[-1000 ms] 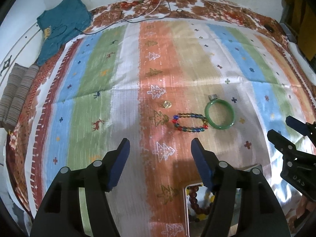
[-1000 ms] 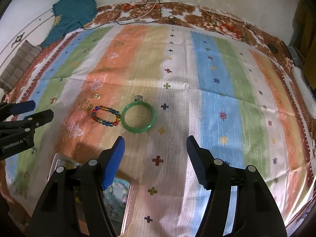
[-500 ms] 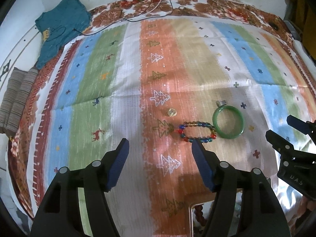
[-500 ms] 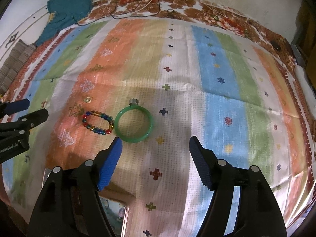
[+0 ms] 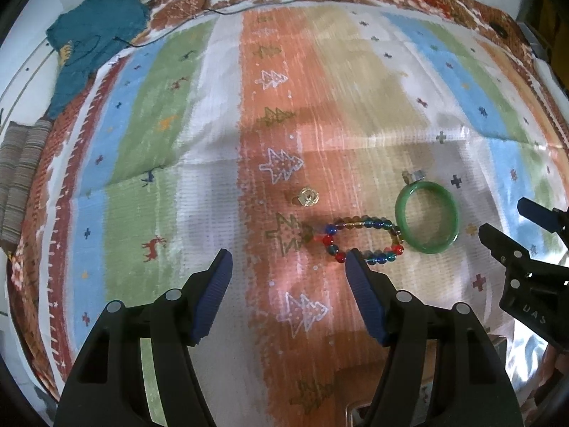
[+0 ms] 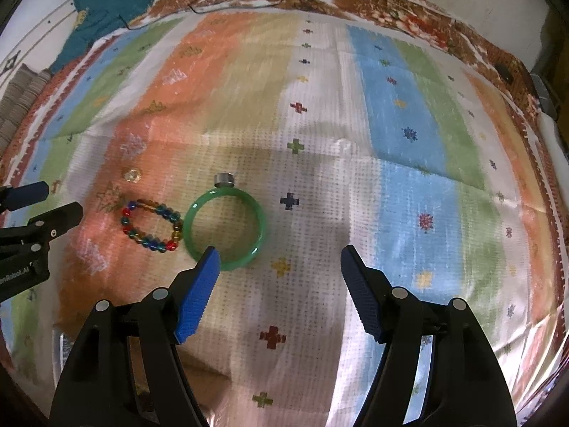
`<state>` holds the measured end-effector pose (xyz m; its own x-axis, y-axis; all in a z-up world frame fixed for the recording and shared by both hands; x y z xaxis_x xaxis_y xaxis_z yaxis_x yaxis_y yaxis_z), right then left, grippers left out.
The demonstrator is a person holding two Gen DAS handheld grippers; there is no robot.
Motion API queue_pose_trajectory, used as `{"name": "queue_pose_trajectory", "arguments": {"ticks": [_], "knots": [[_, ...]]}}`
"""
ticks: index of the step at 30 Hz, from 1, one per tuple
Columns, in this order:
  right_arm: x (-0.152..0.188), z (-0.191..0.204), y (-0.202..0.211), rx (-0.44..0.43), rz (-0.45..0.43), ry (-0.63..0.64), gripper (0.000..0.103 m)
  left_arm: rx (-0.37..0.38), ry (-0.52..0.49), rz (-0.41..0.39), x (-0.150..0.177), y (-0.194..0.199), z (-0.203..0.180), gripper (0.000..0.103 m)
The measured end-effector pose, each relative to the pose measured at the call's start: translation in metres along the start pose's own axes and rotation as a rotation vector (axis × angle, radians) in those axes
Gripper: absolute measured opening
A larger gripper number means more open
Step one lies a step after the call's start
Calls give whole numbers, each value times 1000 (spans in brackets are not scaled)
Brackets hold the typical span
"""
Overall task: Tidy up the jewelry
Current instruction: 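Move both open grippers back to the jade bangle and glass-bead bracelet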
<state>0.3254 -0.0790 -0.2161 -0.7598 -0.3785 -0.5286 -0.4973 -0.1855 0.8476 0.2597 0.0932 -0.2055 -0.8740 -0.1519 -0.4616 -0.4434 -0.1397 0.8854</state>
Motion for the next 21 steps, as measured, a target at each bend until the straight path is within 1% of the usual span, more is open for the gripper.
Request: {"name": "queue_pose_trajectory", "arguments": {"ticks": [5,9,11,15,20,21], "knots": [[-3,4,-7,-1,6,15,70,15,-23,25,1,-14,-7,66],[-3,6,-17,-5,25,14,70,23,-28,41,1,-25,-10,66],[-2,5,-22,6,32,19,70,23,-27,52,2,-30,-11,66],[-3,5,-29,10,36,27,70,43,-27,70,2,-40,-14,65],[-5,8,-36,6,42,37,70,59,-24,86,2,-50,-16,63],[-5,9,-37,6,43,37,70,62,-26,89,2,-52,-17,60]]}}
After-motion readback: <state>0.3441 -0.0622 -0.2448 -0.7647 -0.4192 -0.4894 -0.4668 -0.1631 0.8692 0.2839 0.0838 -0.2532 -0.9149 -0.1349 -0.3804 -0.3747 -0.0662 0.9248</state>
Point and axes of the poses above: each gripper's, at about its wrist camera, not at the fingertips, and y roughly against the way its jaws point, z to its left, x to its underside, the point moved 10 cm from there along -y, roughly the way its jaws point, and after that the axes turned 8 degrees about -z, right-handed, at the moved point
